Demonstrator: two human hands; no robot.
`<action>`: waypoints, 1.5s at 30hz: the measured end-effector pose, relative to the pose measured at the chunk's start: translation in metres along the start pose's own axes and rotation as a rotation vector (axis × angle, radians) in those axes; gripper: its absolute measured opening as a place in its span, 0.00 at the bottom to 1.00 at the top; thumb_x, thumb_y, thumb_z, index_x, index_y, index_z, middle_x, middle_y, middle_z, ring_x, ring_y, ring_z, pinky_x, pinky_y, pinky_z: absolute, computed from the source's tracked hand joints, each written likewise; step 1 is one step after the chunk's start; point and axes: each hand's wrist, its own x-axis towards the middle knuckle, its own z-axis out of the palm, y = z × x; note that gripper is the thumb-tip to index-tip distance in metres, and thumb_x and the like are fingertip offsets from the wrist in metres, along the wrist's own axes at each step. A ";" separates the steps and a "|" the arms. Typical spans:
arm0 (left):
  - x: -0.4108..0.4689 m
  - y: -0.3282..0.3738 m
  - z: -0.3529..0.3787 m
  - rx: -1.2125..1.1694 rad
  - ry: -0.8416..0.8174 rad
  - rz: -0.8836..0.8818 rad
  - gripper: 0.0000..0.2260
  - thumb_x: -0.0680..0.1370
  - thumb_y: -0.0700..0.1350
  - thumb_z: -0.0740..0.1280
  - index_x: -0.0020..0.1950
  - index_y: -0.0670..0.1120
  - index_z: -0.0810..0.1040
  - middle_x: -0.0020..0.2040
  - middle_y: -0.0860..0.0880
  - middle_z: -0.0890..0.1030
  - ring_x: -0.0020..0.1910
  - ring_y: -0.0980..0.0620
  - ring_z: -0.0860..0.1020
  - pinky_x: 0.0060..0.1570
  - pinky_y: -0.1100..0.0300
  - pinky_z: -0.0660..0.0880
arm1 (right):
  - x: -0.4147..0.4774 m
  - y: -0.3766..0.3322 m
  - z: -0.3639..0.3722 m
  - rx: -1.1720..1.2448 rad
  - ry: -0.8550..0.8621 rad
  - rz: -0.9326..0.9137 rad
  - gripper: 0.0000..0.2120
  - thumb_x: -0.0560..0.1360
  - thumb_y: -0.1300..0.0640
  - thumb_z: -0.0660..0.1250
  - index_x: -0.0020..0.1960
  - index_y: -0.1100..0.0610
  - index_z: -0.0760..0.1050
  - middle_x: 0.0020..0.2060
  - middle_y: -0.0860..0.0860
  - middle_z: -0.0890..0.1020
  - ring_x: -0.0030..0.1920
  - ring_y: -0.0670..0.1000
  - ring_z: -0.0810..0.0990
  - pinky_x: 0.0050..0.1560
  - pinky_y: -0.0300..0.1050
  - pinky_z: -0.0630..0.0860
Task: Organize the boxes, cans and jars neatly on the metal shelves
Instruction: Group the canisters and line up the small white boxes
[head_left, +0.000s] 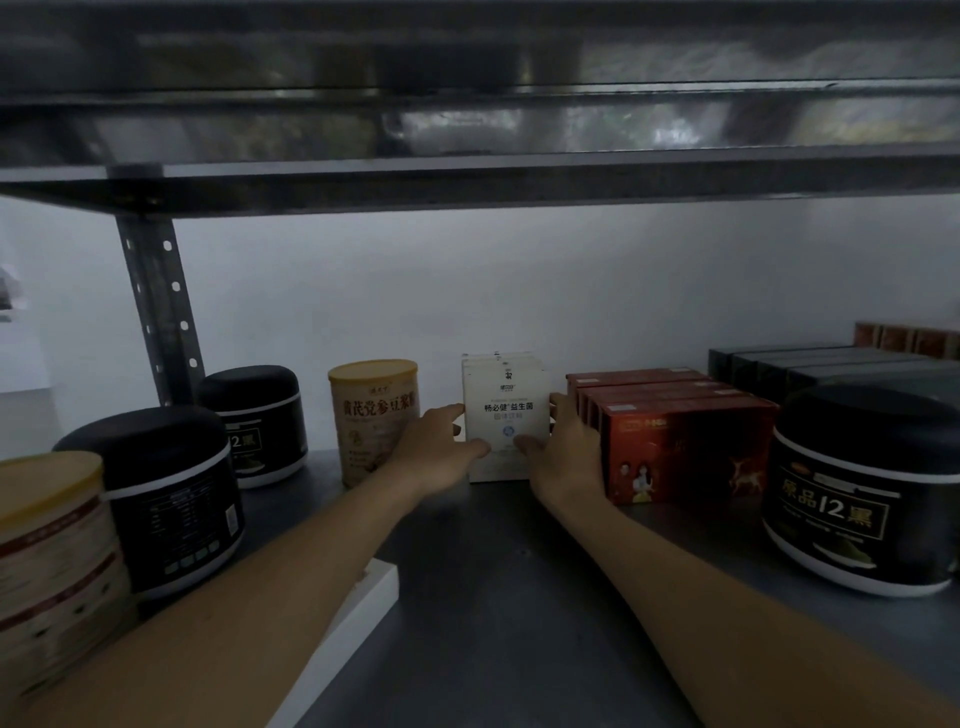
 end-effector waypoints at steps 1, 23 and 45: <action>0.001 -0.001 0.000 0.001 0.001 -0.005 0.28 0.78 0.46 0.68 0.76 0.50 0.63 0.71 0.46 0.71 0.69 0.49 0.69 0.54 0.62 0.66 | 0.000 0.000 0.000 -0.001 -0.003 -0.002 0.26 0.75 0.63 0.71 0.70 0.59 0.66 0.64 0.57 0.76 0.64 0.57 0.76 0.60 0.49 0.75; 0.001 -0.006 -0.008 0.029 0.037 -0.063 0.32 0.77 0.50 0.69 0.78 0.49 0.58 0.72 0.46 0.69 0.69 0.47 0.69 0.57 0.60 0.66 | -0.011 -0.015 -0.015 0.040 -0.013 0.074 0.36 0.74 0.53 0.73 0.75 0.58 0.59 0.68 0.56 0.73 0.67 0.56 0.72 0.59 0.47 0.73; -0.126 -0.020 -0.078 0.175 0.179 0.133 0.19 0.78 0.55 0.66 0.68 0.53 0.73 0.61 0.55 0.77 0.53 0.62 0.74 0.49 0.71 0.67 | -0.117 -0.070 -0.036 -0.020 -0.645 -0.492 0.33 0.73 0.42 0.71 0.74 0.45 0.63 0.70 0.44 0.71 0.69 0.43 0.68 0.65 0.37 0.65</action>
